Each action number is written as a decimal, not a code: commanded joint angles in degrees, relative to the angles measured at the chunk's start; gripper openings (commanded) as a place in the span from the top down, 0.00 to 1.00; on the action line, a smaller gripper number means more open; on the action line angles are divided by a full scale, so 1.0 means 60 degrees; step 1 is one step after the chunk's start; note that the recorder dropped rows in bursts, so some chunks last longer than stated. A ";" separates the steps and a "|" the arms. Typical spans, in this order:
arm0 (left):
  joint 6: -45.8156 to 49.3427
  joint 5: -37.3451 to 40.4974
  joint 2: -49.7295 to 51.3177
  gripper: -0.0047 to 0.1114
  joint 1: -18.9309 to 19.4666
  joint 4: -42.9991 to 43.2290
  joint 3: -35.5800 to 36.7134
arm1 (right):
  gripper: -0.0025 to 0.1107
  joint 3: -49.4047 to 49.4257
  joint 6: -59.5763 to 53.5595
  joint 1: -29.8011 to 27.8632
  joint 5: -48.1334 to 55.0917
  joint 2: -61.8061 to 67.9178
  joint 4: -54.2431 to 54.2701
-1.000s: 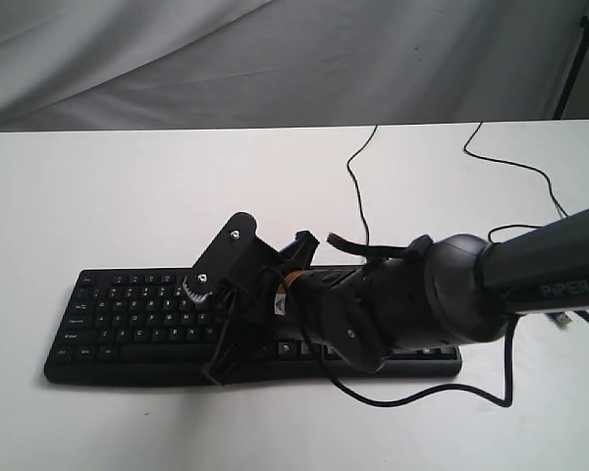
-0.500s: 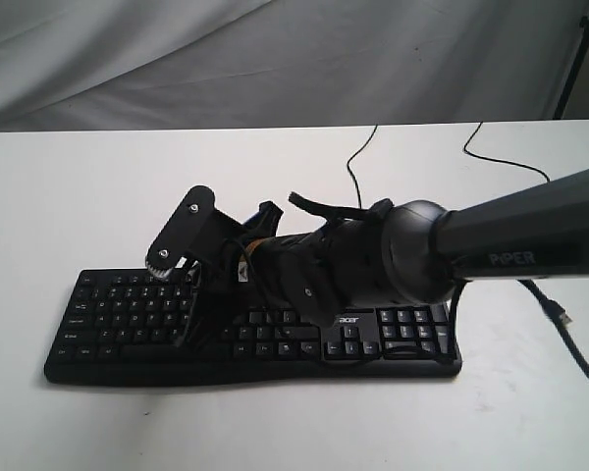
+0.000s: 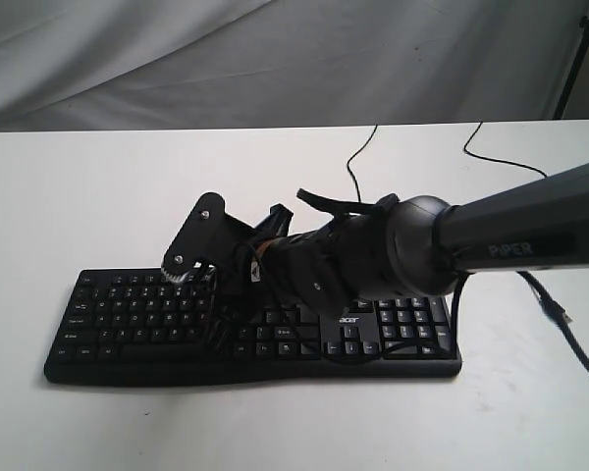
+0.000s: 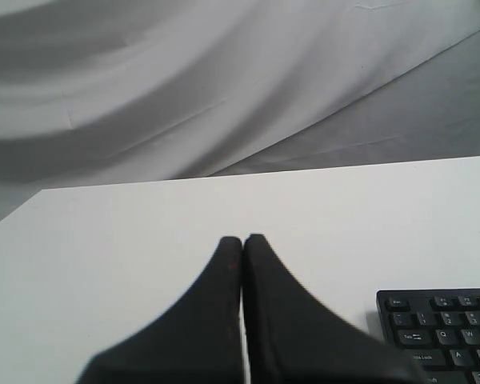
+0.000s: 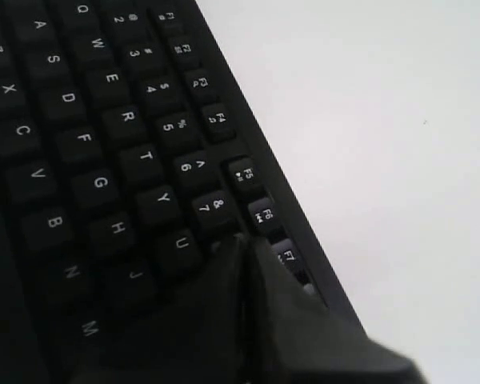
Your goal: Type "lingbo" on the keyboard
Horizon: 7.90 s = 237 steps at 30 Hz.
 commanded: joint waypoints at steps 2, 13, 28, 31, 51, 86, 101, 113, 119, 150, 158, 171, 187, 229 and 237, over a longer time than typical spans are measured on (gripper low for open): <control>-0.0026 -0.0041 0.0030 0.95 -0.0036 -0.0005 0.0049 | 0.98 -0.0055 -0.0029 0.0009 0.0113 -0.0018 -0.0168; -0.0026 -0.0041 0.0030 0.95 -0.0036 -0.0005 0.0049 | 0.98 -0.0055 -0.0029 0.0136 0.0205 -0.0018 -0.0192; -0.0026 -0.0041 0.0030 0.95 -0.0036 -0.0005 0.0049 | 0.98 -0.0055 -0.0010 0.0141 0.0146 0.0305 -0.0192; -0.0026 -0.0041 0.0030 0.95 -0.0036 -0.0005 0.0049 | 0.98 -0.0055 -0.0010 0.0141 0.0146 0.0324 -0.0192; -0.0026 -0.0041 0.0030 0.95 -0.0036 -0.0005 0.0049 | 0.98 0.0376 0.0082 0.0877 0.0700 -0.0683 -0.0127; -0.0026 -0.0041 0.0030 0.95 -0.0036 -0.0005 0.0049 | 0.98 0.0376 0.0300 0.1008 -0.0355 0.0020 0.0096; -0.0026 -0.0041 0.0030 0.95 -0.0036 -0.0005 0.0049 | 0.98 0.0376 0.0300 0.0990 -0.0355 0.0405 0.0258; -0.0026 -0.0041 0.0030 0.95 -0.0036 -0.0005 0.0049 | 0.98 0.0122 0.0244 0.0990 0.0114 -0.0353 0.1203; -0.0026 -0.0041 0.0030 0.95 -0.0036 -0.0005 0.0049 | 0.98 -0.0462 0.0244 0.0990 0.0203 -0.0353 0.1470; -0.0026 -0.0041 0.0030 0.95 -0.0036 -0.0005 0.0049 | 0.98 -0.0602 -0.0519 0.1089 -0.1041 0.0725 0.1697; -0.0026 -0.0041 0.0030 0.95 -0.0036 -0.0005 0.0049 | 0.98 -0.1062 -0.0501 0.1089 -0.0735 0.0967 0.1697; -0.0026 -0.0041 0.0030 0.95 -0.0036 -0.0005 0.0049 | 0.98 -0.1062 -0.0518 0.1072 -0.0283 0.0976 0.1652; -0.0026 -0.0041 0.0030 0.95 -0.0036 -0.0005 0.0049 | 0.98 -0.1062 -0.0518 0.1051 -0.0157 0.1108 0.1586; -0.0026 -0.0041 0.0030 0.95 -0.0036 -0.0005 0.0049 | 0.98 -0.0056 -0.0447 0.1230 -0.0733 0.0505 0.1269; -0.0026 -0.0041 0.0030 0.95 -0.0036 -0.0005 0.0049 | 0.98 -0.0056 -0.0447 0.1230 -0.0695 0.0733 0.1327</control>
